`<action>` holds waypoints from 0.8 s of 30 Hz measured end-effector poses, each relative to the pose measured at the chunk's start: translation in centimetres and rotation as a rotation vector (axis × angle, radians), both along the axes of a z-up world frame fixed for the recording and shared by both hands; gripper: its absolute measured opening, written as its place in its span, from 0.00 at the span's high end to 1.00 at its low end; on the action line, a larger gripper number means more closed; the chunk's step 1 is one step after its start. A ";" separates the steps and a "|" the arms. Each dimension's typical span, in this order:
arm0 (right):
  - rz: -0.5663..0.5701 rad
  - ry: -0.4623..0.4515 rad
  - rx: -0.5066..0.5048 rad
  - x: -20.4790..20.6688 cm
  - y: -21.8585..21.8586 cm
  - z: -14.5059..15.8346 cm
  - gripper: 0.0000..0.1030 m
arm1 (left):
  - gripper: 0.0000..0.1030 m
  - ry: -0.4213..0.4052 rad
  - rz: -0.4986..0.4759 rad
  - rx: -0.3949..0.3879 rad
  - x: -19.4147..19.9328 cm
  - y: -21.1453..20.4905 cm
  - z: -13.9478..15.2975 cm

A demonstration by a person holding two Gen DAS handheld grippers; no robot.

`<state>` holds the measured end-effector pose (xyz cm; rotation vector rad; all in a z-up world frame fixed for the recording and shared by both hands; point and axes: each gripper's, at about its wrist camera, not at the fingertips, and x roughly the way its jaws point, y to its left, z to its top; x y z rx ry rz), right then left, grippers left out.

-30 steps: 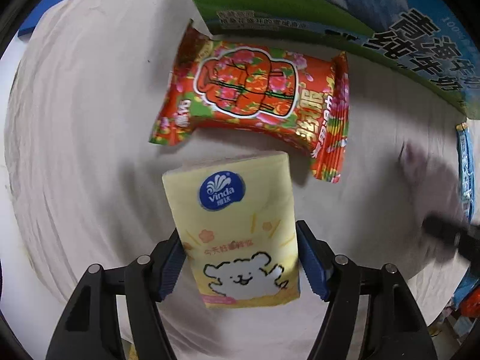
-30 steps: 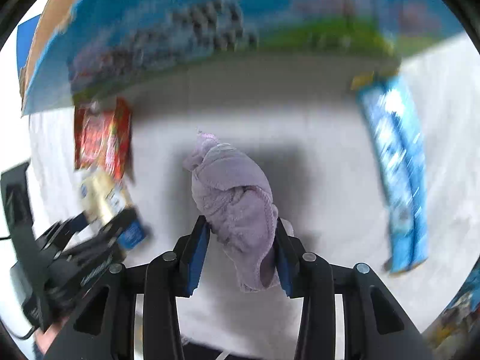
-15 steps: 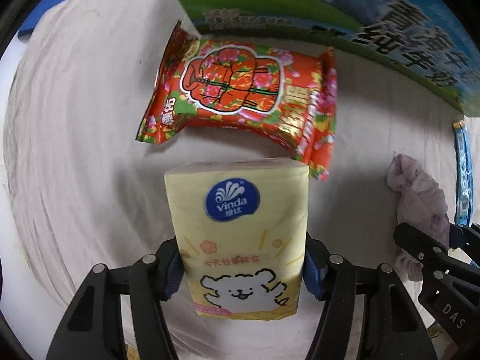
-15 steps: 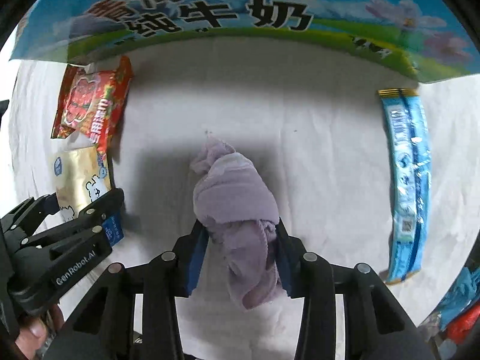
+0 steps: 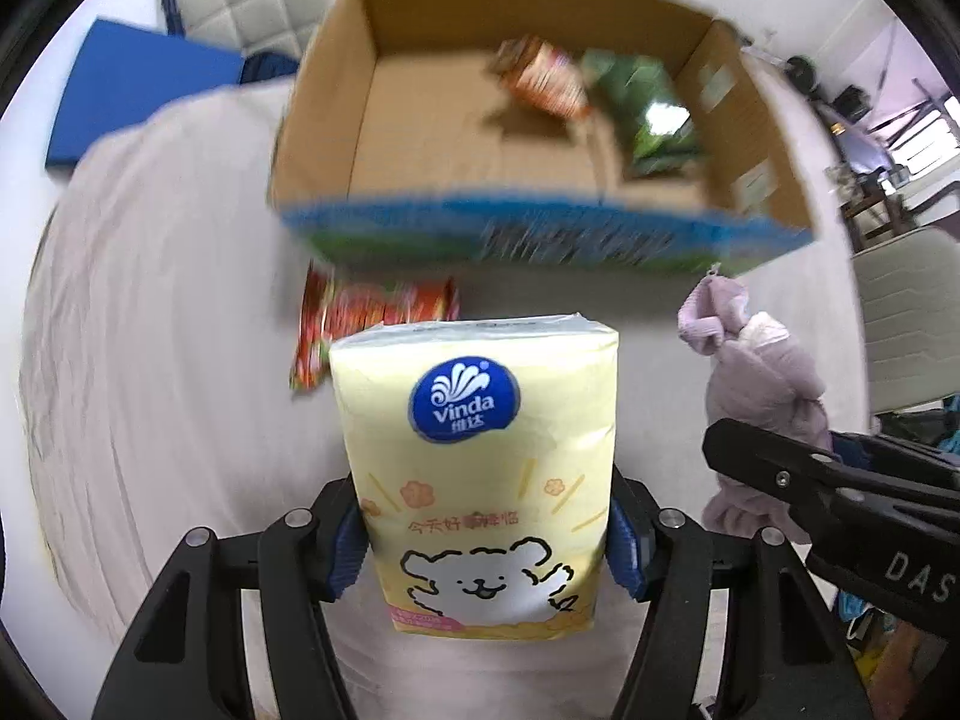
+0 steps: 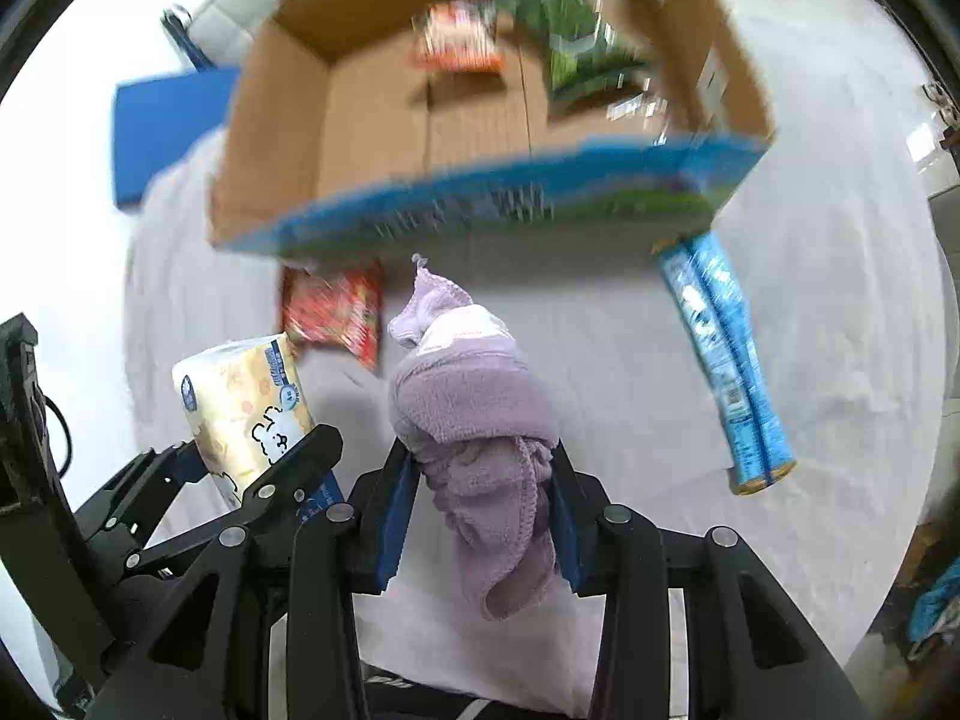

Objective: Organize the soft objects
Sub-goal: 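Lower the tissue pack and cloth into the box and open both tools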

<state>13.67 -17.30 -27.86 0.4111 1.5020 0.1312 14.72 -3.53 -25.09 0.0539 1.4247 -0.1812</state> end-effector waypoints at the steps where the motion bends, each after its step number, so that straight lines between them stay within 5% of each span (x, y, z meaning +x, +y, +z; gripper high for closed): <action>1: -0.012 -0.015 0.012 0.2 -0.4 1.0 0.59 | 0.40 -0.021 -0.004 -0.019 0.5 0.0 1.5; 10: -0.098 -0.141 0.018 4.8 -3.0 6.8 0.59 | 0.40 -0.108 -0.030 -0.086 7.9 -0.6 7.2; 18: -0.213 -0.090 0.009 11.4 -5.2 3.8 0.59 | 0.40 -0.080 -0.024 -0.052 16.3 -0.2 5.5; 24: -0.197 -0.028 -0.017 15.8 -3.7 -0.3 0.59 | 0.40 0.009 -0.031 -0.011 22.0 -0.6 1.0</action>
